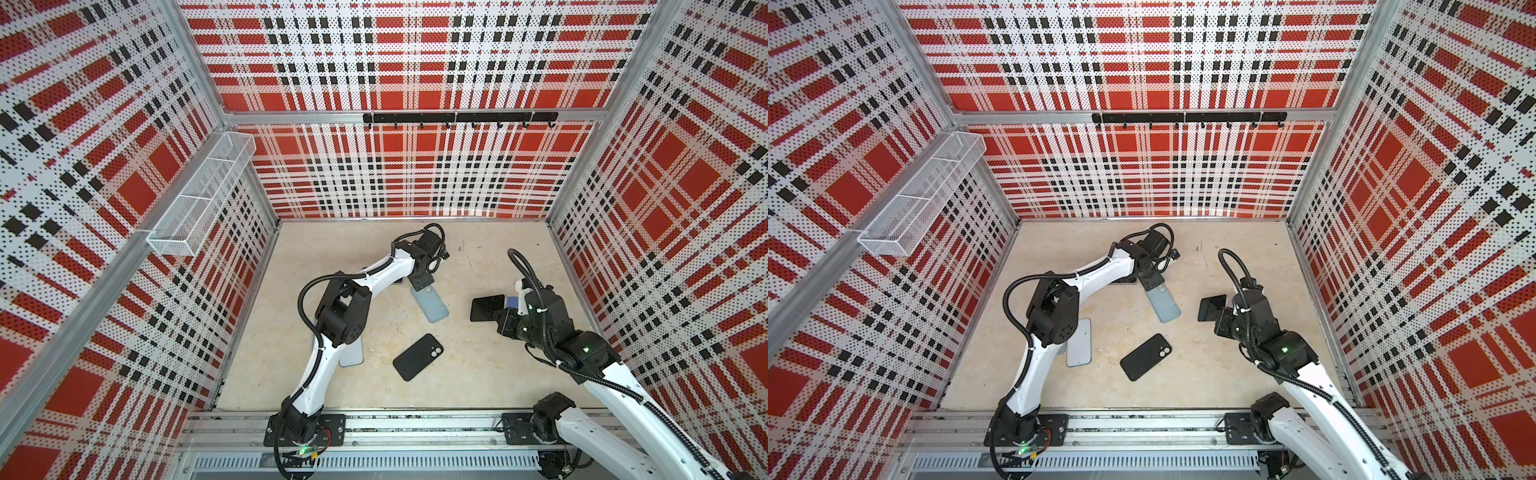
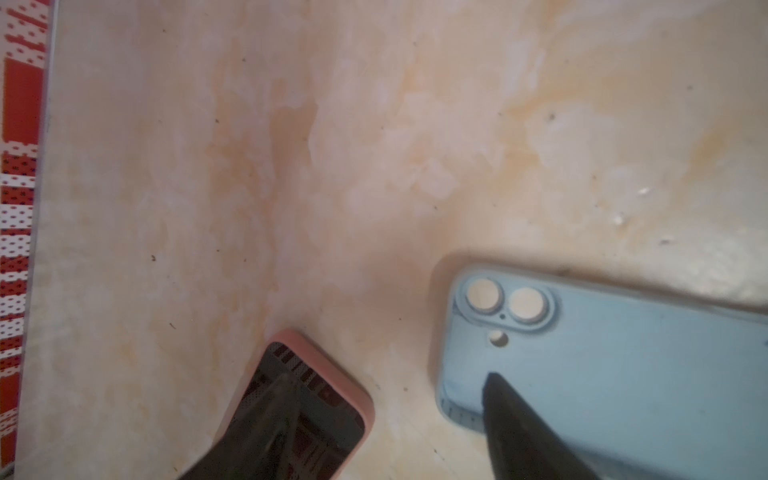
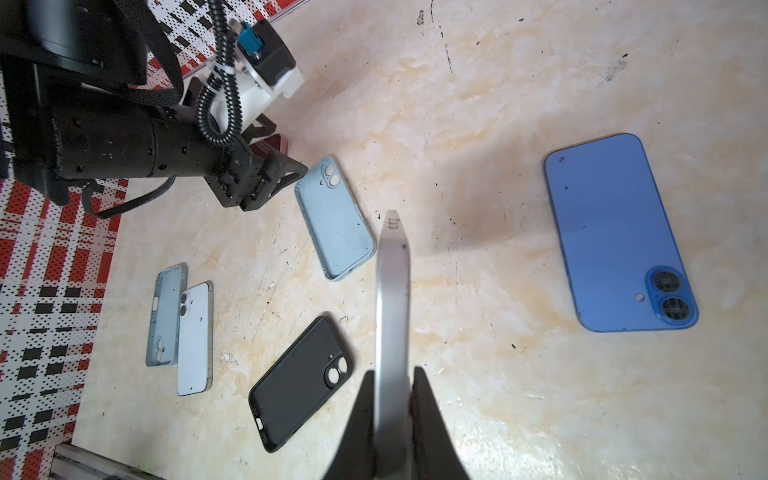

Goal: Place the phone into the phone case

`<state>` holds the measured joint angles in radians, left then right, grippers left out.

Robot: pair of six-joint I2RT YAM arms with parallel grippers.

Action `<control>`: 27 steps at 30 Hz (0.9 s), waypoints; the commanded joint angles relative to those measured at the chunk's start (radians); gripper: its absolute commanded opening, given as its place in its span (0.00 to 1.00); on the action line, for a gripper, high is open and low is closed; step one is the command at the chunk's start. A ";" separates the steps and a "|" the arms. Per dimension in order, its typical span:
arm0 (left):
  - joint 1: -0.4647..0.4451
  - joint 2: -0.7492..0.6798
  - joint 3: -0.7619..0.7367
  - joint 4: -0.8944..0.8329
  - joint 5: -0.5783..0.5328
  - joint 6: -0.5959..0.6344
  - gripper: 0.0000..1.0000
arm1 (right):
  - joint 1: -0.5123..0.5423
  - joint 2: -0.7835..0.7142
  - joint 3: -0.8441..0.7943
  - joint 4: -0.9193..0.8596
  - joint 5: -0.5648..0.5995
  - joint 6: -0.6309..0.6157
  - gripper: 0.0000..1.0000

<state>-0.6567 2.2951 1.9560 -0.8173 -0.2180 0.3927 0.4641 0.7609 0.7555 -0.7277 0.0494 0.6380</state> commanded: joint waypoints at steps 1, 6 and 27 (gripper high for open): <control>0.011 -0.074 0.000 -0.027 -0.036 -0.262 0.82 | -0.002 0.000 0.042 0.075 0.000 -0.009 0.00; 0.014 -0.222 -0.214 -0.023 0.066 -0.757 0.82 | -0.002 0.001 0.032 0.094 0.010 -0.013 0.00; -0.090 -0.138 -0.403 0.111 0.251 -1.523 0.64 | -0.004 -0.059 0.016 0.092 0.012 -0.029 0.00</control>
<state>-0.7464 2.1071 1.5356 -0.6567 0.0463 -1.0630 0.4641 0.7292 0.7555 -0.6926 0.0521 0.6319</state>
